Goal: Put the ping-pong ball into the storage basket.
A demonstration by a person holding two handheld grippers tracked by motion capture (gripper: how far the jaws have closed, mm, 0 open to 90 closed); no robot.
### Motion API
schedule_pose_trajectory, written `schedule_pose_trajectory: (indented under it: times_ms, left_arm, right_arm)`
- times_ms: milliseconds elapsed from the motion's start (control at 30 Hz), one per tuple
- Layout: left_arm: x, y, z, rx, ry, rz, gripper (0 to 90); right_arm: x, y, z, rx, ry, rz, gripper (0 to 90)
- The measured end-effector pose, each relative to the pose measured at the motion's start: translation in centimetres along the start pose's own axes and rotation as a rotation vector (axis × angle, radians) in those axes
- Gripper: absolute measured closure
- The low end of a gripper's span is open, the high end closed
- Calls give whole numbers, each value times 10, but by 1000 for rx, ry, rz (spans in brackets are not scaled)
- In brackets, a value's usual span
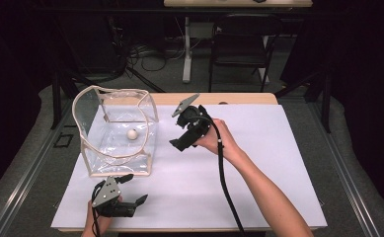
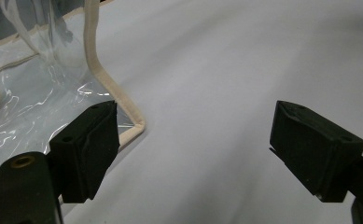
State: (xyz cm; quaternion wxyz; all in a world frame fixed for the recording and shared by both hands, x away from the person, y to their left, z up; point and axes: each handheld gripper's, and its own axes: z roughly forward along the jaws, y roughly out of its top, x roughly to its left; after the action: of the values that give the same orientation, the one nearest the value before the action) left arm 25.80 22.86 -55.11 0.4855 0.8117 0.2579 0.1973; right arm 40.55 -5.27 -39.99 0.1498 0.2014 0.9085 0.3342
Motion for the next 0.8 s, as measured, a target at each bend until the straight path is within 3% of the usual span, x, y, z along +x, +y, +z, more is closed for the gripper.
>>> schedule_pose_trajectory:
  times_ms: [800]
  left_arm:
    - [-1, 0, 1, 4, -1, 2, 162]
  right_arm:
    - [-8, -63, 4, 20, -26, 72, 11]
